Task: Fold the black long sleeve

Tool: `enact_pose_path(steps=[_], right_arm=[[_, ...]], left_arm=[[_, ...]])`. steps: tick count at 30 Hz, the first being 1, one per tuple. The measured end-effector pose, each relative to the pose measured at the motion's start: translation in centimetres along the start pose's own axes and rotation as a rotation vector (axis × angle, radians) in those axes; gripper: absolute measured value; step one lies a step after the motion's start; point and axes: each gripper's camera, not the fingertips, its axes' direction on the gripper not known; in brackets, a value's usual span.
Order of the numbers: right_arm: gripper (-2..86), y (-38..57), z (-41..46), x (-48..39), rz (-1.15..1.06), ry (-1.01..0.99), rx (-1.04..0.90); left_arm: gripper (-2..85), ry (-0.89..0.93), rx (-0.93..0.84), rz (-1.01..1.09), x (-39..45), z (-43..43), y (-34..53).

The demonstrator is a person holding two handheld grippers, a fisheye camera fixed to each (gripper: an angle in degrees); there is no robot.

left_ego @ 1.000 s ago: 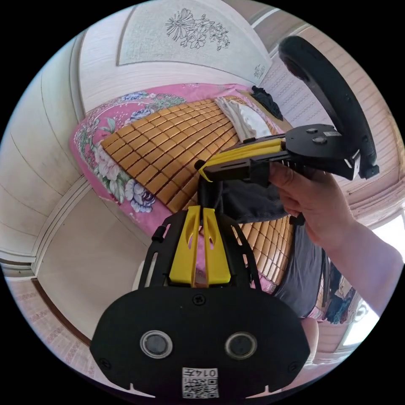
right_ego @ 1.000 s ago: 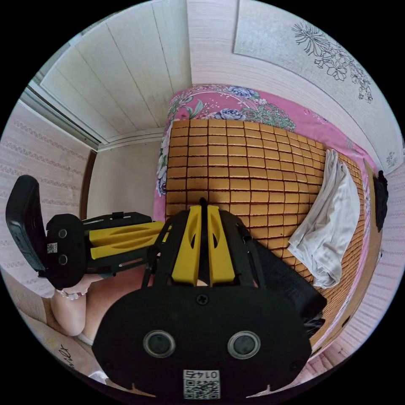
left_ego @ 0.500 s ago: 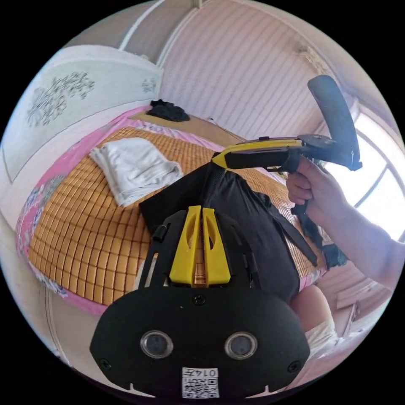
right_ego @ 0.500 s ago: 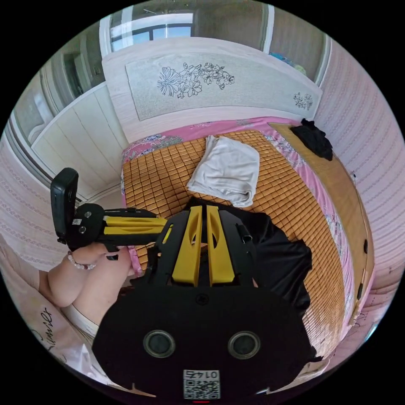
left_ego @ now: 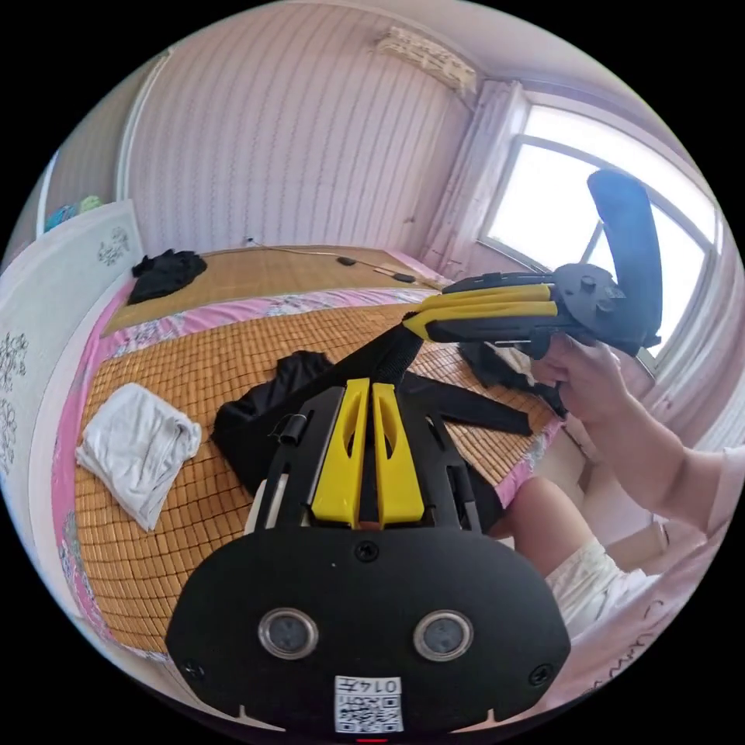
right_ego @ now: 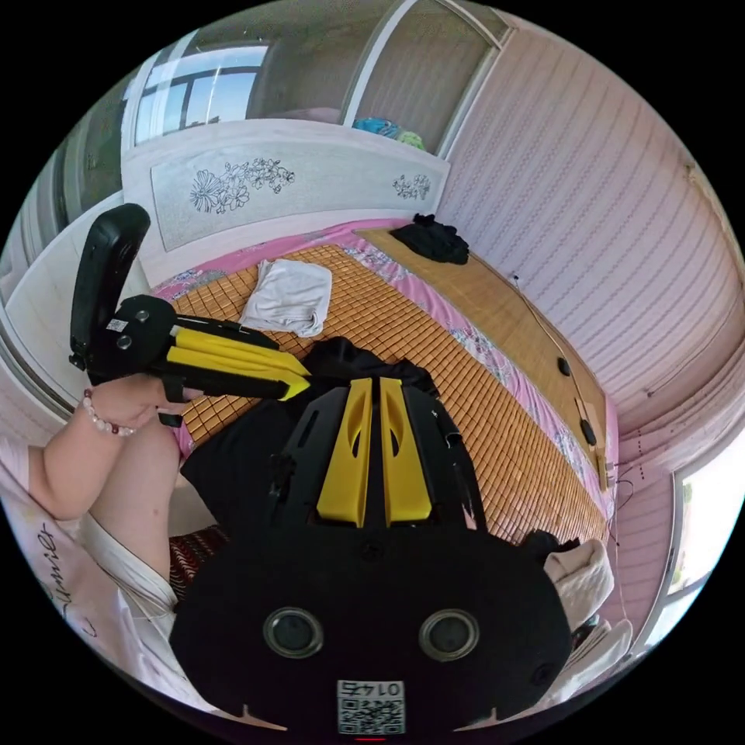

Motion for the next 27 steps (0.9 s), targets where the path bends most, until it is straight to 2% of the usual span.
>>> enact_pose_path(steps=[2, 5, 8, 12, 15, 17, 20, 27], right_arm=[[1.1, 4.8, -2.4, 2.2, 0.109, -0.042, -0.046], [1.6, 13.0, -0.2, 4.2, 0.291, -0.137, -0.205], [2.4, 19.9, 3.8, 3.8, 0.409, -0.278, -0.412], [4.2, 20.4, 4.6, 2.6, 0.37, -0.276, -0.481], [5.2, 14.9, 4.7, 3.1, 0.276, -0.29, -0.425], [5.5, 8.2, 5.2, 3.3, 0.173, -0.277, -0.345], [6.1, -1.3, 7.0, 3.0, 0.048, -0.255, -0.253], [12.0, -21.9, 14.7, 1.7, -0.062, -0.322, -0.205]], left_arm=[[-0.3, 0.195, -0.045, 0.074, 4.3, 3.4, 1.7], [2.7, 0.367, -0.164, 0.099, 7.6, 10.5, 7.3], [5.2, 0.355, -0.33, 0.065, 7.1, 16.5, 14.4], [5.5, 0.264, -0.394, 0.02, 3.0, 18.3, 20.1], [5.3, 0.094, -0.4, 0.004, -1.6, 18.4, 22.1], [5.1, -0.069, -0.386, -0.003, -5.2, 18.8, 22.7], [4.9, -0.21, -0.38, -0.004, -9.0, 20.3, 23.1], [5.1, -0.31, -0.431, 0.058, -14.0, 27.1, 24.3]])
